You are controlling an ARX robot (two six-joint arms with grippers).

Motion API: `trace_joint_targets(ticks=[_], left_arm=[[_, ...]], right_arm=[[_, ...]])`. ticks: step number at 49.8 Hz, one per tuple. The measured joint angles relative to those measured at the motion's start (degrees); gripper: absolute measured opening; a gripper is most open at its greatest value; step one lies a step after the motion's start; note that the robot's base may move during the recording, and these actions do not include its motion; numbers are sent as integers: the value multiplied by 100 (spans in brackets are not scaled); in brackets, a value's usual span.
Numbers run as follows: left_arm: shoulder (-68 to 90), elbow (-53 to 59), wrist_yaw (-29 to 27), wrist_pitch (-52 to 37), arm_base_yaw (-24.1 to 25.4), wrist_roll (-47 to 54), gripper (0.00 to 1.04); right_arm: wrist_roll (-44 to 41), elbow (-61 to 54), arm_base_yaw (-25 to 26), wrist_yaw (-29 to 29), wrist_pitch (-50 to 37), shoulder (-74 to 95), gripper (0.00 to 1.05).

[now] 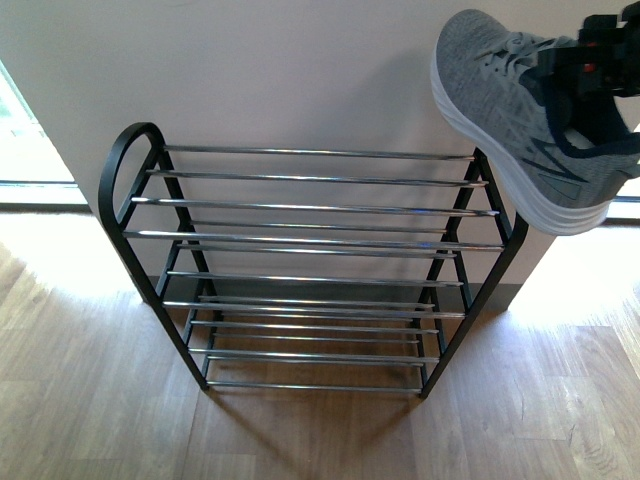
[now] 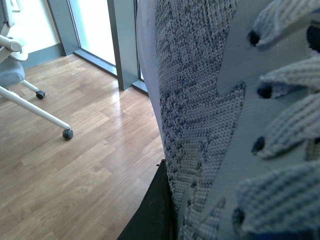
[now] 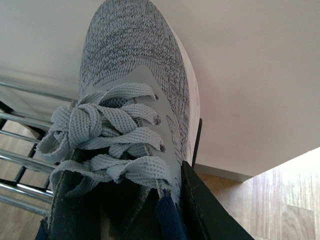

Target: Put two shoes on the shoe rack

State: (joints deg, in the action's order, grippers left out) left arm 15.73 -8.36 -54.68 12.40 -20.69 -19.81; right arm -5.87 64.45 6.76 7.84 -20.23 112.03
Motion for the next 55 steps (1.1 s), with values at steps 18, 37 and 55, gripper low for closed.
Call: trace_joint_targets(ticks=[18, 37, 55], left_arm=[[0, 0, 0, 0, 0, 0, 4], [0, 0, 2, 0, -2, 0, 4], [0, 0, -2, 0, 0, 0, 4]], right_arm=[[116, 1198, -400, -787, 1152, 874, 1], [610, 2000, -691, -1200, 2234, 1296, 1], [1484, 2741, -765, -1537, 3121, 1696, 1]])
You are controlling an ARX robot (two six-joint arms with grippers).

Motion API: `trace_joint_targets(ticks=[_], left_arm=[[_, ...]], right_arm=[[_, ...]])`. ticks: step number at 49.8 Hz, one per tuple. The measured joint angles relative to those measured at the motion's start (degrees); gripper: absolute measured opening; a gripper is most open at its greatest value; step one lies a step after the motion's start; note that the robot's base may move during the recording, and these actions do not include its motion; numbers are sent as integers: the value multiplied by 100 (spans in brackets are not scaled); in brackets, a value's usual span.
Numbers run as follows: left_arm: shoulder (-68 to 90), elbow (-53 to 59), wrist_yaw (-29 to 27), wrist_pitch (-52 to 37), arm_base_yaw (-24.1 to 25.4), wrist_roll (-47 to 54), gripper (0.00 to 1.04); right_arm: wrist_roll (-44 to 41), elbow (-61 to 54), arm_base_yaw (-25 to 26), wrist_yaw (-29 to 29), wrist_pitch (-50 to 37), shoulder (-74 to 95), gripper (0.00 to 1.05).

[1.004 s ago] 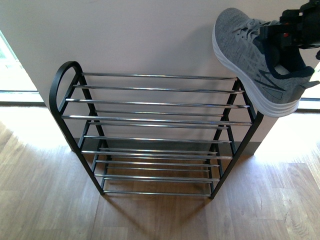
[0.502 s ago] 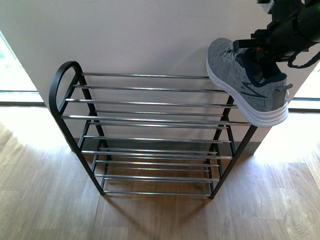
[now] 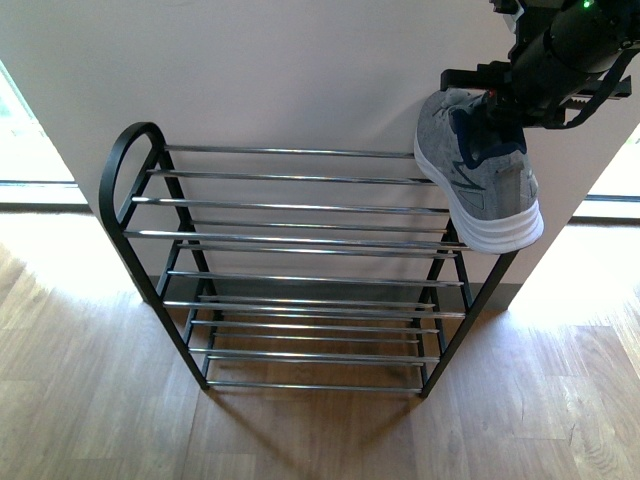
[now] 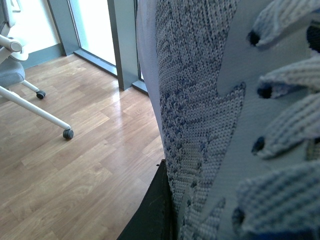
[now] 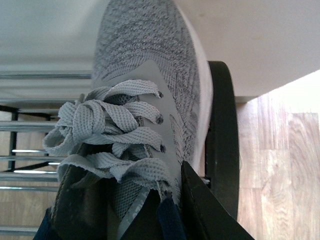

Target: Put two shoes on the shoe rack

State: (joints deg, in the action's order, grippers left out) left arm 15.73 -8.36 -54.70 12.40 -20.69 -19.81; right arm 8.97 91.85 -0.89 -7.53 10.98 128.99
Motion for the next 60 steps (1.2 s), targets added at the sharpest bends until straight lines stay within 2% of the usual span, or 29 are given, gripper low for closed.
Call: trace_joint_targets(ticks=[11, 38, 49, 60], left_arm=[[0, 0, 2, 0, 0, 0, 4], [0, 0, 2, 0, 0, 0, 4], [0, 0, 2, 0, 0, 0, 4], [0, 0, 2, 0, 0, 0, 4]], right_arm=[[490, 101, -59, -79, 295, 105, 1], [1346, 109, -210, -247, 365, 251, 1], [1235, 595, -105, -66, 144, 743, 1], [905, 619, 111, 127, 133, 817, 1]])
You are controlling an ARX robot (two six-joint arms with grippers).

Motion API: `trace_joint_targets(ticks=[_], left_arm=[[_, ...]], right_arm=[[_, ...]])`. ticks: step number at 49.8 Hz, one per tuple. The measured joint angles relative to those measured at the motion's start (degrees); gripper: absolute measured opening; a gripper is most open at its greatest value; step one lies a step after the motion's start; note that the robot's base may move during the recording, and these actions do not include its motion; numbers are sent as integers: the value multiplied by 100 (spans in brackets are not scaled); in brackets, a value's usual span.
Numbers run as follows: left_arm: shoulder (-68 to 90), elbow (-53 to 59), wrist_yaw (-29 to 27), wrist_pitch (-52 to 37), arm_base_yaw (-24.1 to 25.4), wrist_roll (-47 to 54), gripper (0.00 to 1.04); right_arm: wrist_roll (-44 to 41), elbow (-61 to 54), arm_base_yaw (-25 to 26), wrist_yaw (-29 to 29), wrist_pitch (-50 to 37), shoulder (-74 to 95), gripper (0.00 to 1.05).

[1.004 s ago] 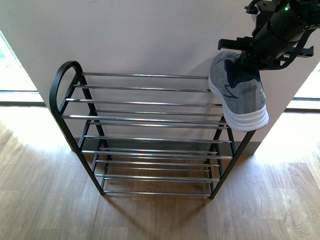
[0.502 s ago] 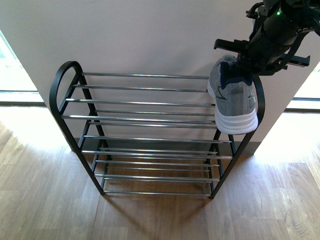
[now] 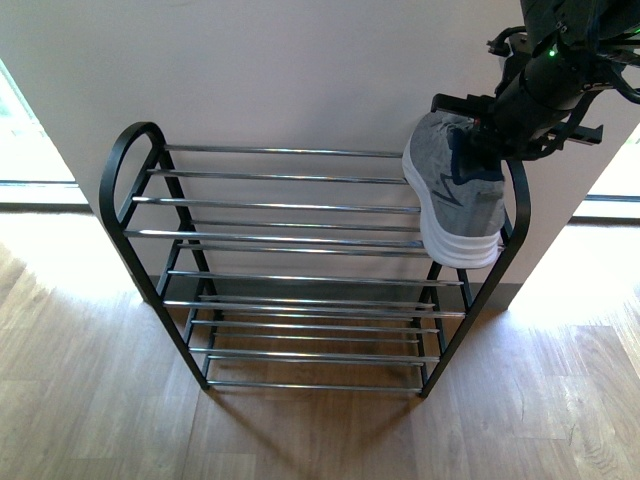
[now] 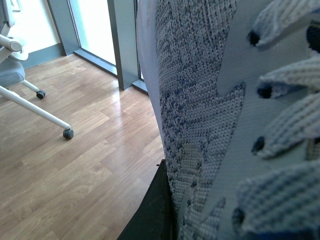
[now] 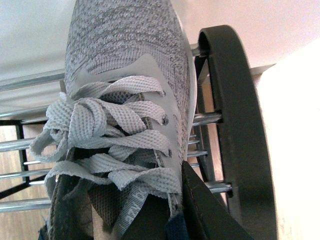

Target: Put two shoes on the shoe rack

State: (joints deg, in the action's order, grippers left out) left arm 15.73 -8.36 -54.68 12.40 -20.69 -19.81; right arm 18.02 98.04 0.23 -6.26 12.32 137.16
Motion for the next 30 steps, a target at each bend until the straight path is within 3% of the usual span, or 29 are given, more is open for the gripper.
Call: trace_joint_targets(ticks=[10, 21, 30], left_arm=[[0, 0, -4, 0, 0, 0, 4], [0, 0, -2, 0, 0, 0, 4], [0, 0, 2, 0, 0, 0, 4]], right_arm=[[-297, 26, 149, 70, 35, 0, 2], [-376, 149, 157, 269, 63, -7, 33], [-459, 238, 166, 955, 785, -133, 59]])
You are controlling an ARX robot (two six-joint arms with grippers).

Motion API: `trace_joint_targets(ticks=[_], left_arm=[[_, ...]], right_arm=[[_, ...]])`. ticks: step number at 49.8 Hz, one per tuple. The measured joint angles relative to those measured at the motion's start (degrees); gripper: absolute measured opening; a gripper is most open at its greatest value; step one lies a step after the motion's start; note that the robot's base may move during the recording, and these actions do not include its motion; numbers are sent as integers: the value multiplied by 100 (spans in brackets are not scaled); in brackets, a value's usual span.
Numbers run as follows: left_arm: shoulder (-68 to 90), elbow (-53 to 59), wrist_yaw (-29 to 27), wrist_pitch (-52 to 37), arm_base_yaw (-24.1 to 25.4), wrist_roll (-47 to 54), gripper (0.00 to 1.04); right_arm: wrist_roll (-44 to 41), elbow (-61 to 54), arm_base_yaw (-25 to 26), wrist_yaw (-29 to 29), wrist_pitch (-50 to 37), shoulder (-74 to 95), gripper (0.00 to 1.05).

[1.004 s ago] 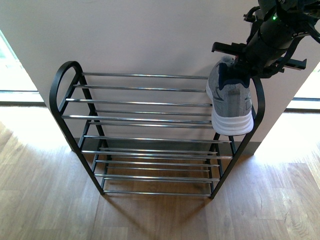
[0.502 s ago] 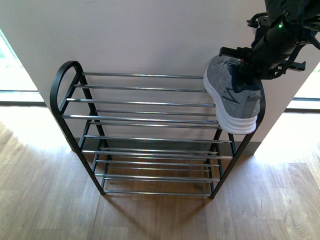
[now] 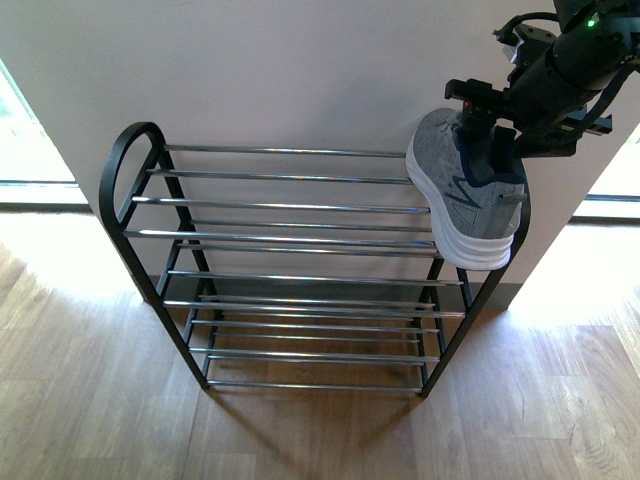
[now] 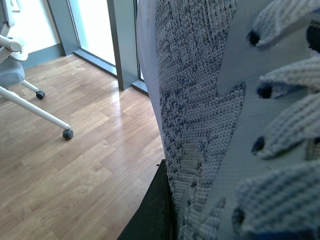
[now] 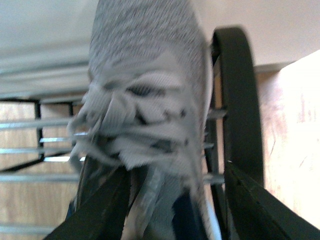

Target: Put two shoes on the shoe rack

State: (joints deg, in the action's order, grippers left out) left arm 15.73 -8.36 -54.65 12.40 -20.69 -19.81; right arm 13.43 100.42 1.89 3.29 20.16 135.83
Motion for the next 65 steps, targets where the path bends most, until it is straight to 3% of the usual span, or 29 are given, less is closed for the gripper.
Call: trace_joint_targets(ticks=[15, 26, 32, 39, 45, 46, 51, 55, 65], left_arm=[[0, 0, -7, 0, 0, 0, 4], [0, 0, -2, 0, 0, 0, 4], [0, 0, 0, 0, 0, 0, 4], [0, 0, -2, 0, 0, 0, 4], [0, 0, -2, 0, 0, 0, 4], [0, 0, -2, 0, 0, 0, 4], [0, 0, 0, 0, 0, 0, 4], [0, 0, -2, 0, 0, 0, 4], [0, 0, -2, 0, 0, 0, 4]], right_arm=[[-1054, 140, 234, 739, 599, -310, 96], [-2262, 284, 688, 1165, 920, -739, 96], [-3165, -232, 931, 970, 149, -1187, 96], [-4275, -1635, 1325, 1156, -1528, -2103, 96], [-4411, -2546, 1484, 1475, -2721, -2618, 96], [-4350, -2599, 1486, 1469, -2806, -2636, 95], [-3132, -3753, 1388, 1104, -5386, -2859, 78], [-2181, -4771, 1211, 990, -6771, -3178, 64], [-1523, -6524, 826, 669, -7820, -4374, 27]])
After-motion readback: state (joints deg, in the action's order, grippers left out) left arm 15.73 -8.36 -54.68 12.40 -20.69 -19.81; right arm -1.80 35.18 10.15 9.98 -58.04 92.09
